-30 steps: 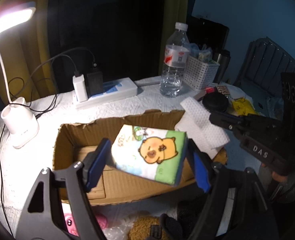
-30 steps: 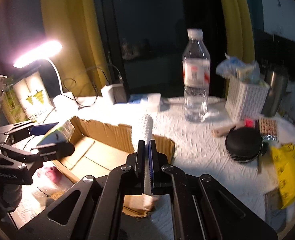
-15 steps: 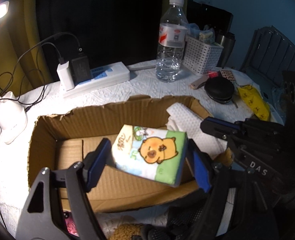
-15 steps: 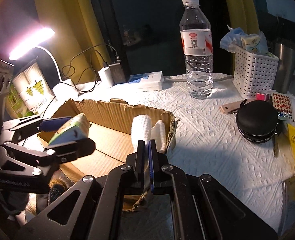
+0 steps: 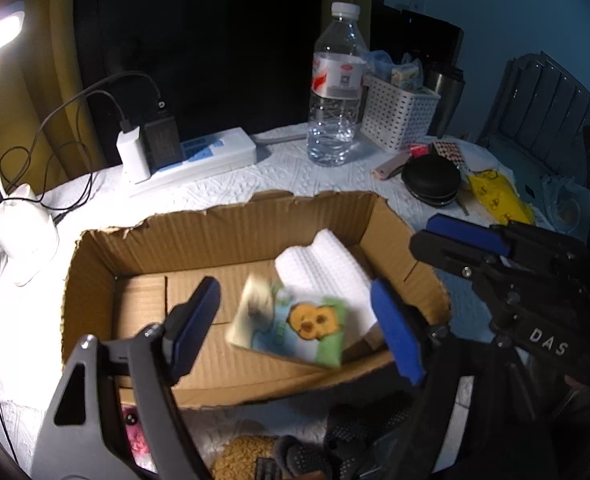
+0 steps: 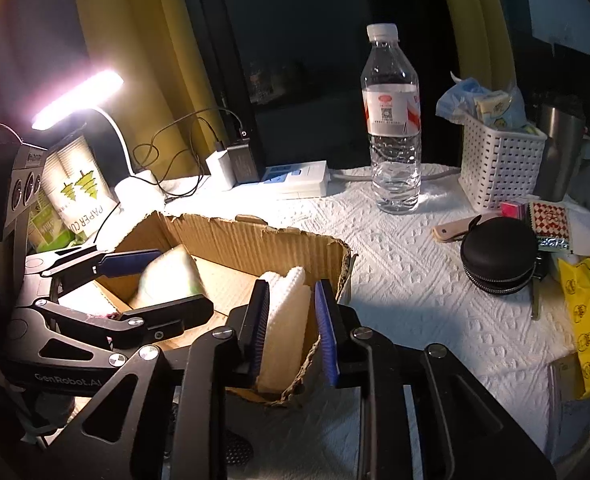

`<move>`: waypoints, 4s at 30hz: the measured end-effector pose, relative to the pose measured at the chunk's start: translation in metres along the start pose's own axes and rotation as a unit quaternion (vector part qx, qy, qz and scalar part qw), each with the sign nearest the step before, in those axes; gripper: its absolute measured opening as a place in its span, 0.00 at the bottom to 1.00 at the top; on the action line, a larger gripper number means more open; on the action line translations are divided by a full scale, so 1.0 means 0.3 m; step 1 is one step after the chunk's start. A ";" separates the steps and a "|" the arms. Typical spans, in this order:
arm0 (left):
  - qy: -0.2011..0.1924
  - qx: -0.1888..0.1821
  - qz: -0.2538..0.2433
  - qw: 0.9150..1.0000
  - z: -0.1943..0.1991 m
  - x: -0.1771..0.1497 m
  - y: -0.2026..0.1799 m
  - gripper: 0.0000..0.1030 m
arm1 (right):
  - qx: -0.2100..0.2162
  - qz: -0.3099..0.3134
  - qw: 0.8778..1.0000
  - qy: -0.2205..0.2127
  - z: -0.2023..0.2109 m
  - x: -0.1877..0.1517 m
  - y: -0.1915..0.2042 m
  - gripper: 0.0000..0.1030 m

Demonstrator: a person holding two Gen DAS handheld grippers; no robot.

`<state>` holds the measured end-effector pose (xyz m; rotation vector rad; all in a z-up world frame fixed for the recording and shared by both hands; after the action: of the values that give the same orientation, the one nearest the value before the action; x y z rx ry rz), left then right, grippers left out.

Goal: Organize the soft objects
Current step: 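Open both tools to drop the tissue pack and towel into the box, then grasp the bubble wrap with the left tool while the right tool grasps the grey glove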

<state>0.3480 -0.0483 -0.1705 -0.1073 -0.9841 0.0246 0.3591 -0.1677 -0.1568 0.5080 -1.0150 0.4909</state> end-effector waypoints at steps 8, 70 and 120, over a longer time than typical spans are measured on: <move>-0.026 -0.007 0.000 1.000 0.096 0.009 -0.012 0.77 | -0.017 0.007 1.000 -0.013 0.083 0.022 0.029 0.27; -0.057 0.011 0.058 0.997 0.481 -0.414 0.268 0.90 | -0.059 0.025 0.998 0.006 0.277 -0.243 0.361 0.46; -0.018 -0.069 0.040 0.997 0.353 -0.416 0.218 0.31 | -0.031 0.026 0.996 0.076 0.123 -0.297 0.400 0.21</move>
<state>0.1926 0.0167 -0.2225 -0.2733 -1.0169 0.0332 0.2229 -0.1096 -0.1993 0.3833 -0.8963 0.5347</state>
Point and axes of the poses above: each gripper's, at about its wrist camera, not at the fingertips, and z roughly against the way its jaws point, y to its left, x to its top, the point moved 7 cm from there along -z, roughly the way its jaws point, and after that the axes turned 13 degrees about -y, right-handed, at the moved point
